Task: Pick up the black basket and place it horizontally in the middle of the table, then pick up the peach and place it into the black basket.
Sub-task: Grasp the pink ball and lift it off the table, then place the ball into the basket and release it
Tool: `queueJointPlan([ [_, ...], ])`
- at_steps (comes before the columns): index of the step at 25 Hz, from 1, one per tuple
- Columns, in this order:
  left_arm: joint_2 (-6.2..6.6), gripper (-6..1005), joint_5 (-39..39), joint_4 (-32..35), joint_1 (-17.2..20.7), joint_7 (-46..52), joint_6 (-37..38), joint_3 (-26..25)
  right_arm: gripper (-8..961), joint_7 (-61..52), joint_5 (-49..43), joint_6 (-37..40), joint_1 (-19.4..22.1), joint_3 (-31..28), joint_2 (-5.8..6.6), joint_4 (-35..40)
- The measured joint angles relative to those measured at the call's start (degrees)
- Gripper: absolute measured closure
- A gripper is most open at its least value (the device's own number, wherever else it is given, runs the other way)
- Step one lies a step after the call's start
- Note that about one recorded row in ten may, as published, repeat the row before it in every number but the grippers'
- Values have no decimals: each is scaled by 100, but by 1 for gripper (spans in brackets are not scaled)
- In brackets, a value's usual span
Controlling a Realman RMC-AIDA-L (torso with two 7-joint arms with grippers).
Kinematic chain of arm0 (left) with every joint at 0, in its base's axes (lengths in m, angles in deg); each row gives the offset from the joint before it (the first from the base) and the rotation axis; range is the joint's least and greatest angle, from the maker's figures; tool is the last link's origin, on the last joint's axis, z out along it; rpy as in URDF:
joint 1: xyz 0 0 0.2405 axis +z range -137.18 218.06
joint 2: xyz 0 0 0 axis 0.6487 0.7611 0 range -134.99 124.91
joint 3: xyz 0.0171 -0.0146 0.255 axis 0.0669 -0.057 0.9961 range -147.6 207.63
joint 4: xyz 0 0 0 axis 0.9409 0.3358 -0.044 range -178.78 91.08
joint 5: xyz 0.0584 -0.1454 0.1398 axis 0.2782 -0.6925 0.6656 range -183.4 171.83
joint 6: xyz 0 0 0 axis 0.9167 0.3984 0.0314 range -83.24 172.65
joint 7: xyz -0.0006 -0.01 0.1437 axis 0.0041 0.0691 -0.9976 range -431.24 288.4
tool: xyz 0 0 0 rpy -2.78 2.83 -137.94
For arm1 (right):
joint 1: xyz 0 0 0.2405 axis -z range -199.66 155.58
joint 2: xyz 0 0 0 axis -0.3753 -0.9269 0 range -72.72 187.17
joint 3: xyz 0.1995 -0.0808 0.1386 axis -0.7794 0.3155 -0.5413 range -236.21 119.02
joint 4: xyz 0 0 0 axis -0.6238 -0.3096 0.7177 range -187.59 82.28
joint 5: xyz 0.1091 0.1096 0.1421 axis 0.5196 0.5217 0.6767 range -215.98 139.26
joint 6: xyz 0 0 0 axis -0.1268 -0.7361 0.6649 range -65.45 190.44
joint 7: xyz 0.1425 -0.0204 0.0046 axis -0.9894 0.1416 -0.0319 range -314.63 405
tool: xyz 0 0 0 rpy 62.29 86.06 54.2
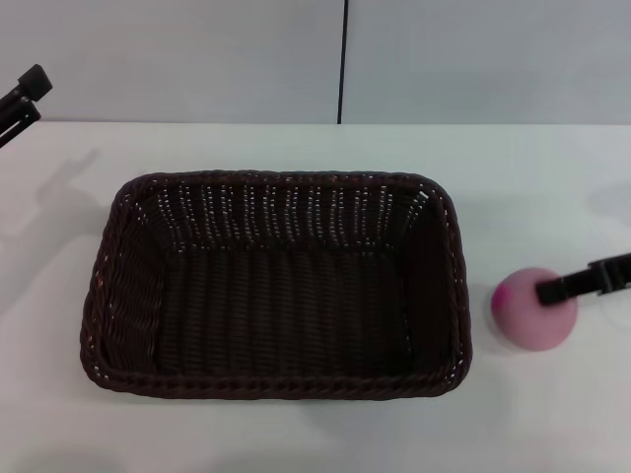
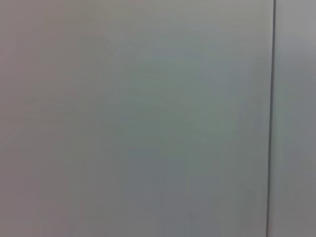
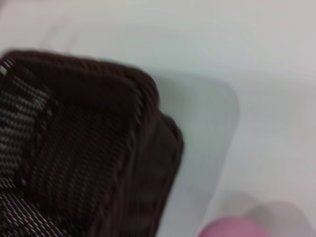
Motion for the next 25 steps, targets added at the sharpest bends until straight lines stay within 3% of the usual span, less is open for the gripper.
queueJointPlan([
  [6,3,220,0,-6,25,-25,143,1,797,-250,298,120,236,90,-56,938],
  [10,2,220,-15,-67,52,-53,220,1,827,-485,1391,373,487,494,-69,1964],
  [14,14,220,-115,-284,50,-62,368,-56,873,-522,2047,404,520,751,-48,2292],
  [19,13,220,-169,-498,2,-67,610,-240,918,-431,2555,277,203,1269,-30,1990],
  [25,9,220,-207,-706,-4,-99,645,-236,902,18,2395,-357,-285,1968,-35,707],
])
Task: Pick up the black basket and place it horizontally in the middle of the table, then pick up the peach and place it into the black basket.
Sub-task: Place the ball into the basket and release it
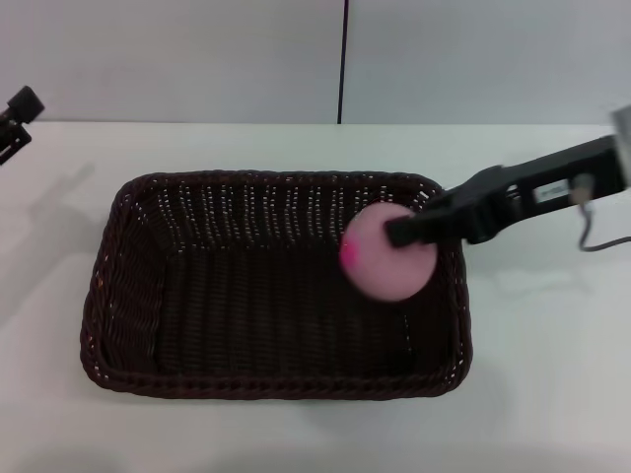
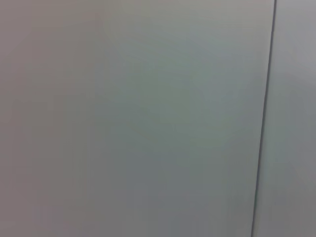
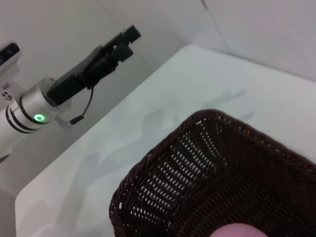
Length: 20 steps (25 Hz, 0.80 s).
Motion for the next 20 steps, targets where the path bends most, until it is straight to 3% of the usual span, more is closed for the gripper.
queueJointPlan([
  [7,-9,220,-2,-295,-99,-229,121,23,787,318,100,-433,-51,202,-19,-512],
  [12,-3,220,18,-365,-89,-293,163,29,705,714,482,-587,154,116,-26,-540],
  [14,-7,220,-1,-425,-79,-354,204,6,623,879,588,-696,259,24,-28,-506],
  [18,0,220,-226,-887,-133,-768,409,-118,430,1526,1083,-1171,808,-66,-43,-505],
  [20,4,220,-352,-1111,-160,-1032,496,-165,287,2737,2208,-1574,1519,-79,-42,-706],
])
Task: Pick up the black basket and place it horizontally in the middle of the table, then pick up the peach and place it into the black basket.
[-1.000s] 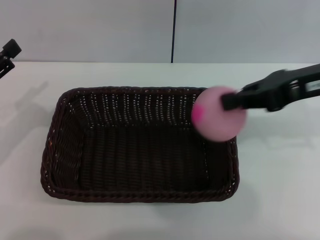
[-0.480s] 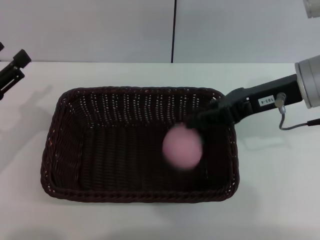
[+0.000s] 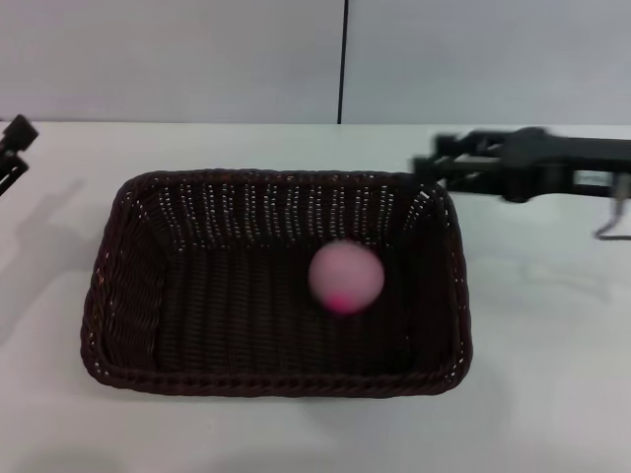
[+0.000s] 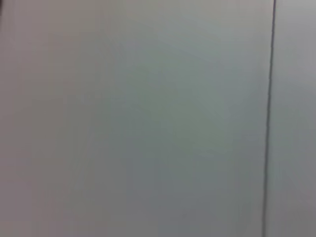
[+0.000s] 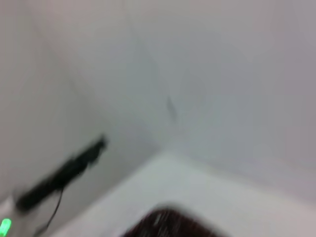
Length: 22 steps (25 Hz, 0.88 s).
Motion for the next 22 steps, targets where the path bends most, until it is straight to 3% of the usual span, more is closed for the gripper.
queueJointPlan([
  [1,2,220,-123,-298,-12,-340,138,-116,287,0,0,0,0,0,0,0],
  [2,2,220,-171,-481,-12,-500,220,-210,286,470,401,-87,222,-1,0,-92],
  [3,2,220,-189,-614,-10,-609,267,-288,286,1717,1447,-216,622,-5,-1,-547],
  [4,2,220,-189,-614,-10,-609,267,-288,285,1717,1447,-216,622,-5,-1,-547],
  [5,2,220,-202,-948,-21,-840,363,-553,285,2916,2473,-215,840,-6,-5,-1298],
  [6,3,220,-202,-1049,-28,-914,410,-635,285,2916,2473,-215,840,-6,-5,-1298],
  [8,4,220,-202,-1285,-46,-1071,536,-831,285,3967,3325,-66,881,-2,-7,-2198],
  [10,-1,220,-203,-1588,-52,-1254,706,-1080,285,5429,4352,304,742,33,-22,-3636],
  [11,-3,220,-203,-1657,-53,-1303,745,-1135,285,5429,4352,304,742,33,-22,-3636],
  [14,-8,220,-204,-2249,-61,-1737,913,-1459,285,6927,5275,868,425,40,-54,-5105],
  [15,-8,220,-204,-2303,-61,-1792,928,-1471,285,7743,5917,1337,120,0,-59,-6163],
  [16,-8,220,-204,-2303,-61,-1792,928,-1471,285,7743,5917,1337,120,0,-59,-6163],
  [20,-16,220,-203,-2564,-55,-1946,1005,-1490,285,8790,6635,1982,-342,-378,-60,-7549],
  [22,-18,220,-203,-2664,-59,-2105,1031,-1497,285,8830,6629,2044,-353,-538,-60,-7643],
])
